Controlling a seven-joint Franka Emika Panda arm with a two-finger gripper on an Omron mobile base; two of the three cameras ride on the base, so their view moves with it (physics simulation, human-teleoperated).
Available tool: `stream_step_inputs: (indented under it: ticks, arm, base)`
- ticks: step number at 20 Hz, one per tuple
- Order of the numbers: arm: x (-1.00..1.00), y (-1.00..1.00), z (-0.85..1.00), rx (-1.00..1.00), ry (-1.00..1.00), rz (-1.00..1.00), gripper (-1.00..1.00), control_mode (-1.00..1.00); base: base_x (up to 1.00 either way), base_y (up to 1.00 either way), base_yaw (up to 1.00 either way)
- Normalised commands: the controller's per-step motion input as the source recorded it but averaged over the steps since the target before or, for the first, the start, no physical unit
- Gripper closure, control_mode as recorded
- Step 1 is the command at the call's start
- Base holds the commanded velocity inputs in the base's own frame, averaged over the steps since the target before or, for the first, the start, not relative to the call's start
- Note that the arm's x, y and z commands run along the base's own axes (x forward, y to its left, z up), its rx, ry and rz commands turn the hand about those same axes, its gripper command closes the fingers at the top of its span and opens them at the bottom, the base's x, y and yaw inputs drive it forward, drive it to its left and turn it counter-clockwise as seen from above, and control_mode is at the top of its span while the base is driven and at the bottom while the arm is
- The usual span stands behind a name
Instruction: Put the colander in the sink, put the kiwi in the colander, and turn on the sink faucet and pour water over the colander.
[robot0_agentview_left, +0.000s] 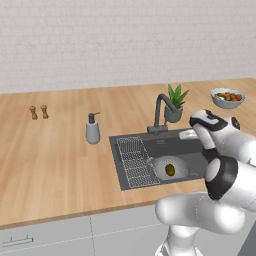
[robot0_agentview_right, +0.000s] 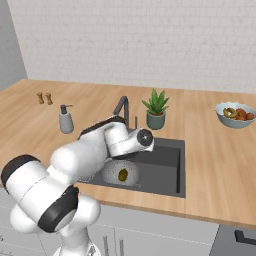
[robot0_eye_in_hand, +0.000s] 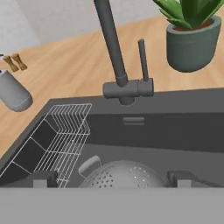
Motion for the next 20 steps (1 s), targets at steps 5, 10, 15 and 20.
stream_step_inputs:
  ticks: [5,10,15,20]
  arm:
    - [0.03,-0.29,0.01,0.06,-0.32,0.05,-1.00,-1.00]
    - [0.19,-0.24,0.04,0.05,-0.25,0.01,-1.00,-1.00]
    - [0.33,-0.06,0.20,0.08,-0.09,0.00,-1.00,-1.00]
    - [0.40,-0.01,0.11,0.08,-0.07,0.00,-1.00,-1.00]
  base:
    - [0.00,0.00,0.00]
    - [0.00,0.00,0.00]
    - [0.00,0.00,0.00]
    - [0.00,0.00,0.00]
